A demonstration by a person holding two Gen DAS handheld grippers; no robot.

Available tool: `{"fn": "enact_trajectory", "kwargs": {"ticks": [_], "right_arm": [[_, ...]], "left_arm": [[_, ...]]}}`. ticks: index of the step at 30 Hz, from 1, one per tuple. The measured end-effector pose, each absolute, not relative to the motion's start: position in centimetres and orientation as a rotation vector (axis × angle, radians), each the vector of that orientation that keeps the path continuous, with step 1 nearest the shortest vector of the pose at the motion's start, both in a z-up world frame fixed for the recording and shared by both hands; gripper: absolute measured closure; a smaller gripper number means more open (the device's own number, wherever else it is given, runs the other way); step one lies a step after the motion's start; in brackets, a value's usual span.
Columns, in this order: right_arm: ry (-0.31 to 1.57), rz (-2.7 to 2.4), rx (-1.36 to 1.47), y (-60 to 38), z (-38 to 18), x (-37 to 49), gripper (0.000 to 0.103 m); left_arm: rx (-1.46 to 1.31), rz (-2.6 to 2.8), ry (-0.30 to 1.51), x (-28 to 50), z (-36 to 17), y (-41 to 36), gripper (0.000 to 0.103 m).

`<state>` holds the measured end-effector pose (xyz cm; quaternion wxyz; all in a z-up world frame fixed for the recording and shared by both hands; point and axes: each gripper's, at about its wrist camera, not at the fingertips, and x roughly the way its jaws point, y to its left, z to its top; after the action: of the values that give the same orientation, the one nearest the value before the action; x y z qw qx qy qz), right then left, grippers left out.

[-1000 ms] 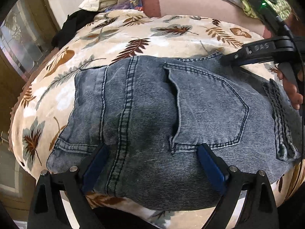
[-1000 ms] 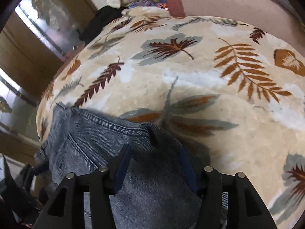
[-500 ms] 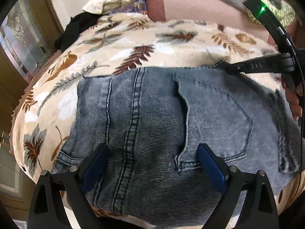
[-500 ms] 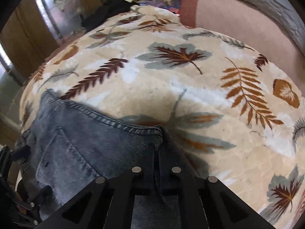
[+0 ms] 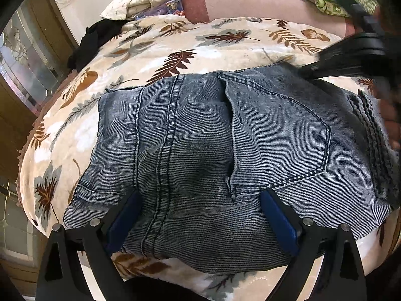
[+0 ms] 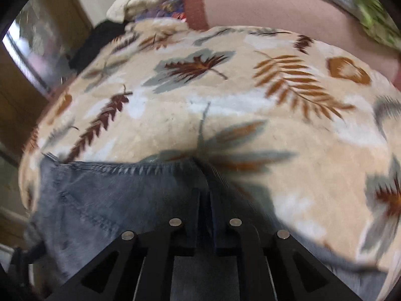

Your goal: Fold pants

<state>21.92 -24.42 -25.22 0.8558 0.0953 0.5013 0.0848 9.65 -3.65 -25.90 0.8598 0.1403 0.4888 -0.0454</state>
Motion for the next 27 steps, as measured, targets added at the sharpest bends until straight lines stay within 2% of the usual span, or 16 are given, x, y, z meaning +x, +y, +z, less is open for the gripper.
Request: {"fn": "enact_trajectory", "kwargs": {"ticks": [7,13,27], "right_arm": [[1.0,0.121,0.274,-28.4,-22.5,11.8,0.093],[0.994,0.024,0.374,-31.6,-23.9,5.2,0.093],[1.043,0.064,0.558,-34.6,-27.5,0.8,0.093]], "left_arm": [[0.261,-0.099,1.076,10.8,-26.4,-3.7,0.0],[0.25,-0.089,1.083,11.1,-26.8,-3.8,0.0],[0.243,-0.042,1.171,12.2,-26.7,-4.1,0.0]]}}
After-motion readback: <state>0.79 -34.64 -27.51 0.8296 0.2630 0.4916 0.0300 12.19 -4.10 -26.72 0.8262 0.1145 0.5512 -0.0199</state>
